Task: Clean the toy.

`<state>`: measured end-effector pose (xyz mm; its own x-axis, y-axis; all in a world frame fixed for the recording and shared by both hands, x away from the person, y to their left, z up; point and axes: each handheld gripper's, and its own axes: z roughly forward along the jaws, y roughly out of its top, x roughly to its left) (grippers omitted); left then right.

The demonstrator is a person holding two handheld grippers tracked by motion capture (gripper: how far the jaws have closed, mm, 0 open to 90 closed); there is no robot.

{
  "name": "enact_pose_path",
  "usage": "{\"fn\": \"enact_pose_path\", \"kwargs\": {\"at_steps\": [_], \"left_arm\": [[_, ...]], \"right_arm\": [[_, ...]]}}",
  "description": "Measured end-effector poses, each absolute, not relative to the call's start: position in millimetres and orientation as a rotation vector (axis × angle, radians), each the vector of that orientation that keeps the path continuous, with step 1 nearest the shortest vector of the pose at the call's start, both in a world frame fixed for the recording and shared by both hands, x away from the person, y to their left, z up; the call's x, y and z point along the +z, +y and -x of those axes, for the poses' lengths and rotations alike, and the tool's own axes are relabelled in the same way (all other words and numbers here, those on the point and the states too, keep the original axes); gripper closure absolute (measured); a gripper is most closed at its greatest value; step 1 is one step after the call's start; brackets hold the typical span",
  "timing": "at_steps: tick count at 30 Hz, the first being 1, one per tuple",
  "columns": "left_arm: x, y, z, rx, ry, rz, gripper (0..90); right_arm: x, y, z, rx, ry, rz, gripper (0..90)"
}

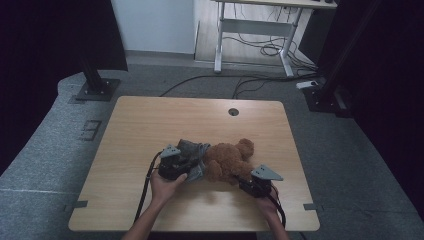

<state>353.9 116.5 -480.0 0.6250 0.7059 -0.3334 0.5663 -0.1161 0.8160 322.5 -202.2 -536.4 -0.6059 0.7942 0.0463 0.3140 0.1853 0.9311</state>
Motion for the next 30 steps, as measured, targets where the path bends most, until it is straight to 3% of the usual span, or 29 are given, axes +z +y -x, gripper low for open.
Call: {"fn": "enact_pose_path", "kwargs": {"at_steps": [6, 11, 16, 19, 30], "left_arm": [[-441.8, 105.8, -354.2, 0.198, 0.954, -1.771, 76.9], [-417.9, 70.9, -361.0, 0.173, 0.884, -1.792, 76.5], [-433.6, 11.5, -358.0, 0.101, 0.808, -1.931, 76.3], [-456.2, -9.4, -353.5, 0.128, 0.811, -2.010, 76.1], [-473.6, 29.9, -332.7, 0.225, 0.839, -1.991, 77.0]], "right_arm": [[-536.7, -206.3, -318.8, 1.427, 2.030, -1.011, 57.8], [-537.1, -206.9, -316.7, 1.422, 2.032, -1.014, 57.5], [-536.5, -205.2, -316.4, 1.416, 2.021, -1.032, 57.4], [-535.8, -205.4, -315.6, 1.413, 2.026, -1.047, 57.5], [-537.4, -210.8, -315.9, 1.403, 2.030, -1.081, 57.9]]}}
